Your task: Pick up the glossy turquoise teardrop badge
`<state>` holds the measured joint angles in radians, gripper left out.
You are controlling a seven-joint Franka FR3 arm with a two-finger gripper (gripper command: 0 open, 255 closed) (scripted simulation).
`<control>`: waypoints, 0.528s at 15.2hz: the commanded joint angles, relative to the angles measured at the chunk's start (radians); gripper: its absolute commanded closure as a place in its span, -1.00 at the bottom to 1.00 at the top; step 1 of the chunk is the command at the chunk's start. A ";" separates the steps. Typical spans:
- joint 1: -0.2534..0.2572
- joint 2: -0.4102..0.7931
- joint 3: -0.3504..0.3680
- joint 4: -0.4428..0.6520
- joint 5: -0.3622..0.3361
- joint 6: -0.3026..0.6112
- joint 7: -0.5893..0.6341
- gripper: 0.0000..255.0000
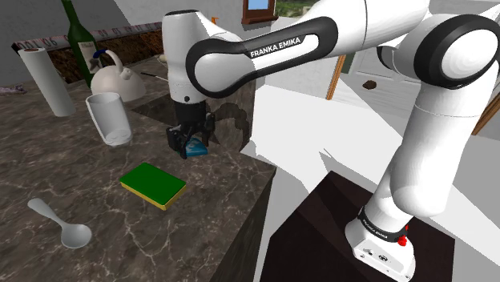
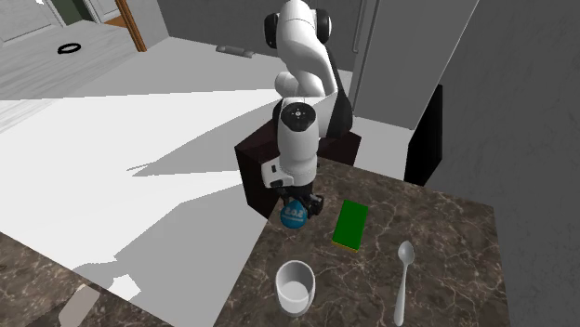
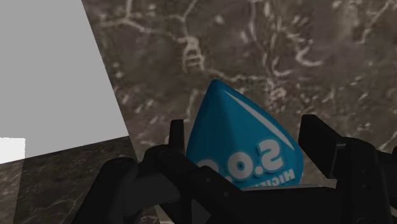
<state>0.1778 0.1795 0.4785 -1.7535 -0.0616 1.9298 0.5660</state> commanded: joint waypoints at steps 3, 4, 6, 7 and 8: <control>0.000 0.001 0.000 0.000 0.000 0.001 0.000 1.00; 0.000 0.002 0.000 0.000 -0.001 0.001 0.000 1.00; 0.000 0.002 0.000 0.000 -0.001 0.001 0.000 1.00; 0.000 0.003 0.000 0.001 -0.001 0.000 0.000 1.00; 0.000 -0.001 0.000 -0.005 0.001 0.004 0.000 1.00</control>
<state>0.1779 0.1793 0.4786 -1.7545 -0.0618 1.9315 0.5660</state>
